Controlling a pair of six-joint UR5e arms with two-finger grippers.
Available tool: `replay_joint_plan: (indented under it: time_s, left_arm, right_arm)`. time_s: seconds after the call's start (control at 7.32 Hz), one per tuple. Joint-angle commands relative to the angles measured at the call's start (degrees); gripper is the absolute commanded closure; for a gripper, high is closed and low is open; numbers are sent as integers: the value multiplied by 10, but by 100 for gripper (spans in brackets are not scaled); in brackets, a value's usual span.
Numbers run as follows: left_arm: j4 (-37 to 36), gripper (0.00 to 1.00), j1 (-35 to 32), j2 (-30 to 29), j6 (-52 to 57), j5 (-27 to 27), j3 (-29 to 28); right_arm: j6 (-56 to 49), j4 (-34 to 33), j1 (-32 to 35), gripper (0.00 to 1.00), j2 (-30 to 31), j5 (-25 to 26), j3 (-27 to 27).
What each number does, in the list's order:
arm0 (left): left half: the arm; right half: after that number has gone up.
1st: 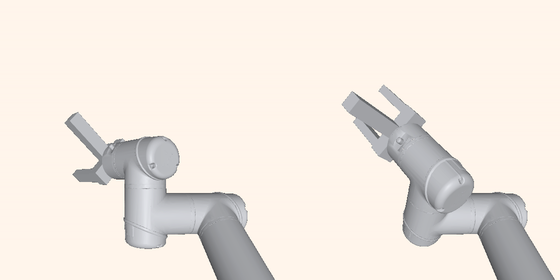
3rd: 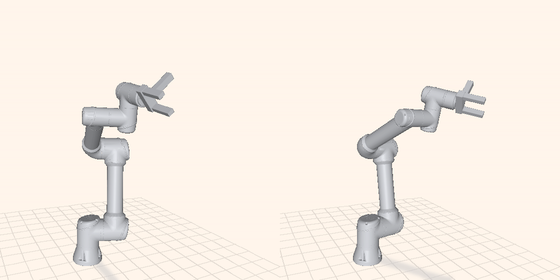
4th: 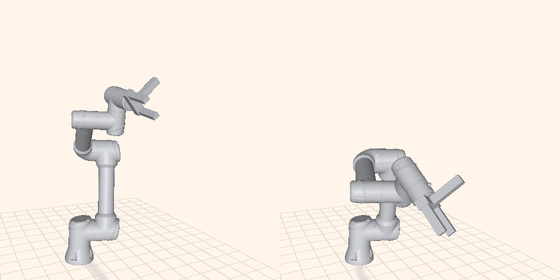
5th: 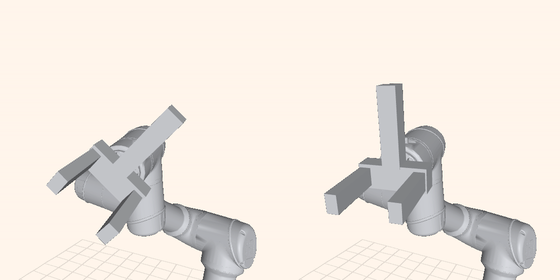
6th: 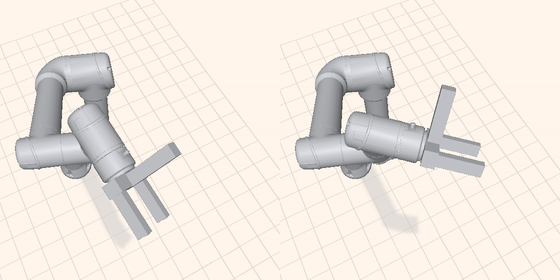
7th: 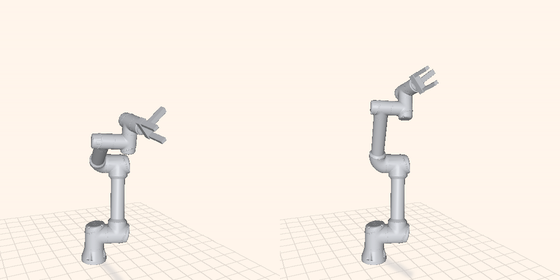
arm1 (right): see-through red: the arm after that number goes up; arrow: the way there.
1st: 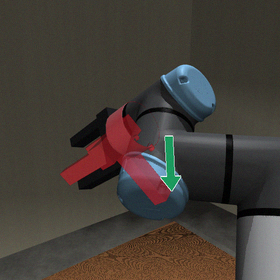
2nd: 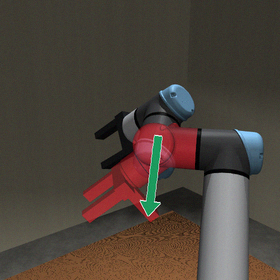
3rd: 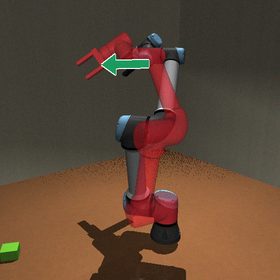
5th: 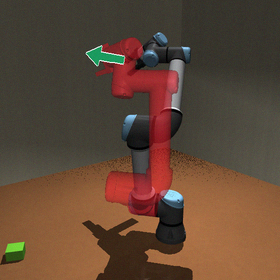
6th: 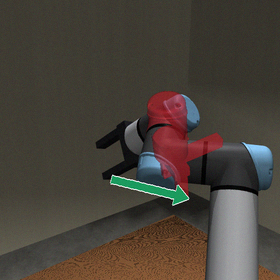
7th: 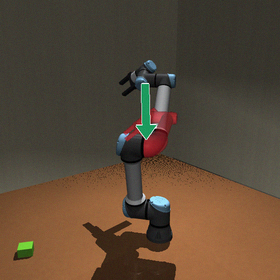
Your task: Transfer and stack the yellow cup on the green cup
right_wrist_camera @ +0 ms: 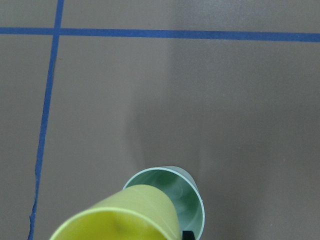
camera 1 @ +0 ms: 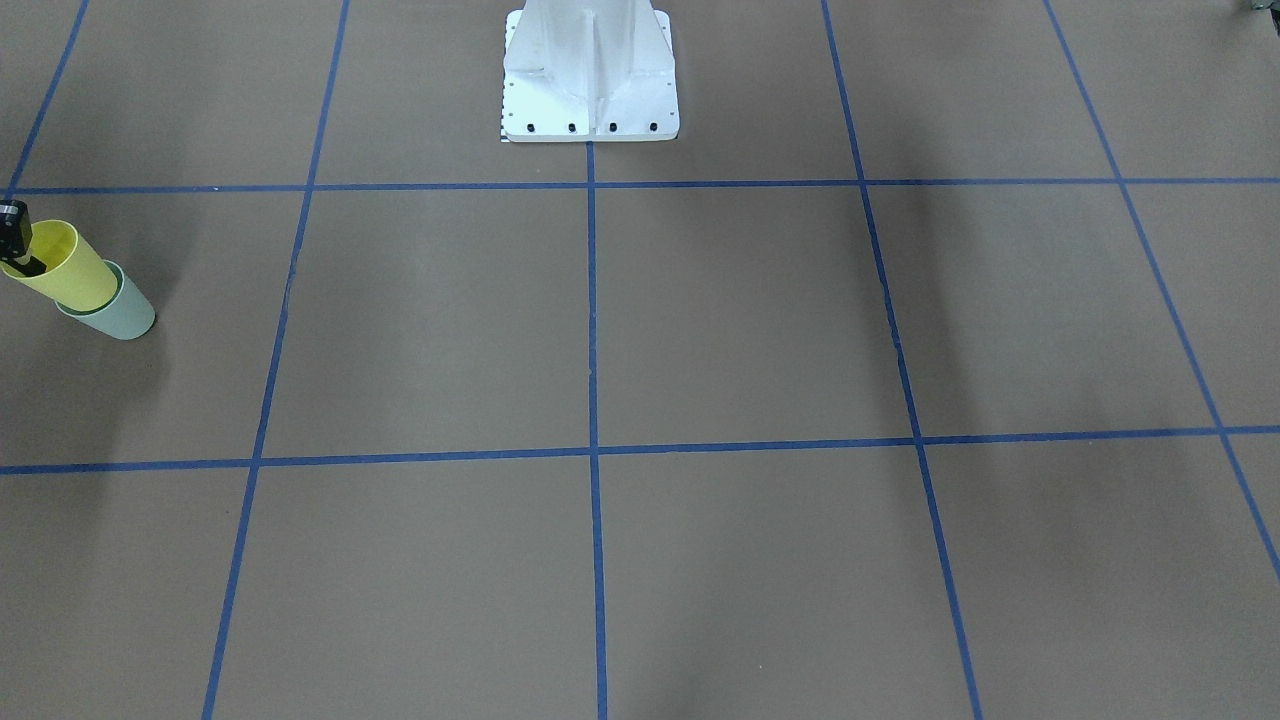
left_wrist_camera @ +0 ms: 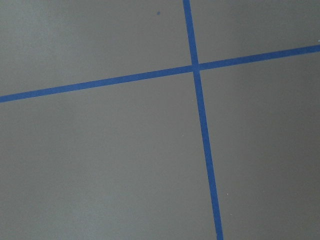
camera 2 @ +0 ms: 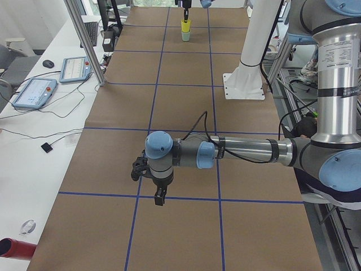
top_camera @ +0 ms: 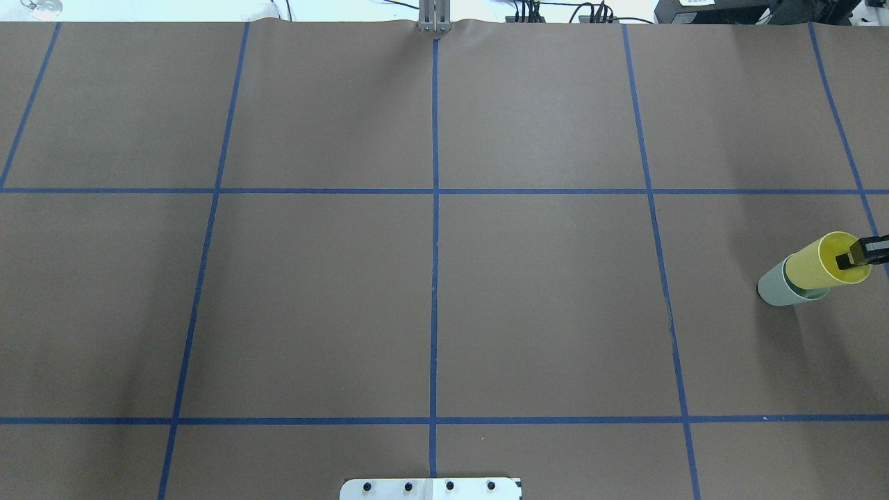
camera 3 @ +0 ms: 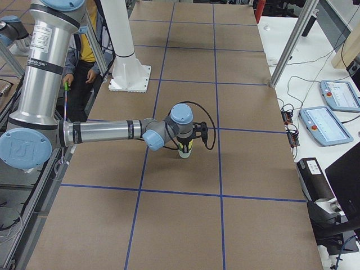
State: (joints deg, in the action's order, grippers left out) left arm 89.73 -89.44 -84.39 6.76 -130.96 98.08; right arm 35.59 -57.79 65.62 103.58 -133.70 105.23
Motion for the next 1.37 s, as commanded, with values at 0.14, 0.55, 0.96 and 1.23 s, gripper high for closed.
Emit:
replay_joint_plan:
  time_s: [0.14, 0.55, 0.96, 1.23]
  left_arm:
    - [1, 0, 1, -1, 1, 0, -2]
    - [1, 0, 1, -1, 1, -1, -2]
    - [1, 0, 1, -1, 1, -1, -3]
    - [1, 0, 1, -1, 2, -1, -4]
  right_arm:
    - [0, 0, -5, 100, -4, 5, -6]
    - [-3, 3, -8, 1, -4, 4, -6]
    - [-4, 2, -8, 0, -13, 5, -6]
    - [-4, 1, -7, 0, -15, 12, -10]
